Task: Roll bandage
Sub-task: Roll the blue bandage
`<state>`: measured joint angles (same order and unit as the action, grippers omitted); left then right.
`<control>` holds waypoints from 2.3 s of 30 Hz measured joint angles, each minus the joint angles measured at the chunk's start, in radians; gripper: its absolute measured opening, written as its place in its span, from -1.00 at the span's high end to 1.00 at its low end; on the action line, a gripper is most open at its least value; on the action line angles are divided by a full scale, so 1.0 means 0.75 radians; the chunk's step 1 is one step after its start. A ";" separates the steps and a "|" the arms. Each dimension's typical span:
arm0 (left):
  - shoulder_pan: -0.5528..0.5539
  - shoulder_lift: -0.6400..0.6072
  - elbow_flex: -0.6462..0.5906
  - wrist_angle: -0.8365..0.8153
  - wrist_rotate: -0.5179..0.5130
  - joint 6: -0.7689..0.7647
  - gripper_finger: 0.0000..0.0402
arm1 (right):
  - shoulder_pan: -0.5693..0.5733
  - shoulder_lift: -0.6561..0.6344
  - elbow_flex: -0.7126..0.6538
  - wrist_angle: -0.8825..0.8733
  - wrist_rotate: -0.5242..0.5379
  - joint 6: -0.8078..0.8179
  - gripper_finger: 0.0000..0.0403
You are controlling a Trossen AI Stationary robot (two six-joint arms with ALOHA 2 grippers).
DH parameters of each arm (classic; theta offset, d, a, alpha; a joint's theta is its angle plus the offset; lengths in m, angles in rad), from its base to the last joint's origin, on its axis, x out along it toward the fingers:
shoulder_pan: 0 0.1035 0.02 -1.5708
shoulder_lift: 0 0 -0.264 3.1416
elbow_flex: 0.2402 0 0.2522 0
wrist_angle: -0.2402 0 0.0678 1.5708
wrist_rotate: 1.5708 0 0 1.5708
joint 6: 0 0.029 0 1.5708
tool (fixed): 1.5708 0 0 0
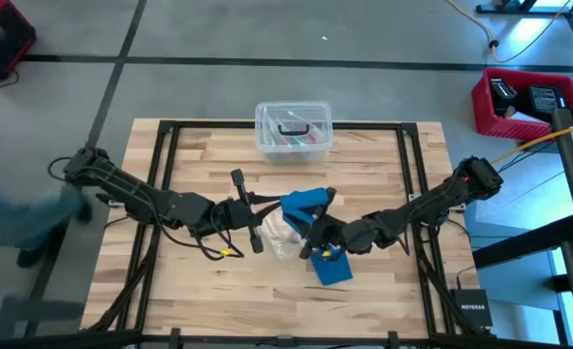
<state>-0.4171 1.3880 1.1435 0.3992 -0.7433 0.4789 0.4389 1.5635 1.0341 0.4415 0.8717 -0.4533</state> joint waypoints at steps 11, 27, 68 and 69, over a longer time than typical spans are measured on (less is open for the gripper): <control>0.000 0.000 0.000 0.001 0.000 -0.008 0.94 | -0.002 0.001 0.105 -0.261 0.004 0.071 -0.28; 0.000 0.002 0.000 0.077 -0.002 0.038 0.94 | -0.075 0.153 0.104 -0.073 0.364 0.046 0.44; 0.008 0.000 0.000 0.149 0.000 0.204 0.94 | 0.013 -0.041 0.103 -0.320 -0.485 0.562 -0.39; 0.008 0.000 0.000 0.150 0.000 0.206 0.94 | 0.014 -0.049 0.103 -0.341 -0.477 0.562 -0.39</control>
<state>-0.4114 1.3879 1.1437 0.5118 -0.7437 0.6333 0.4494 1.5265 1.1114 0.1856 0.5137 -0.0322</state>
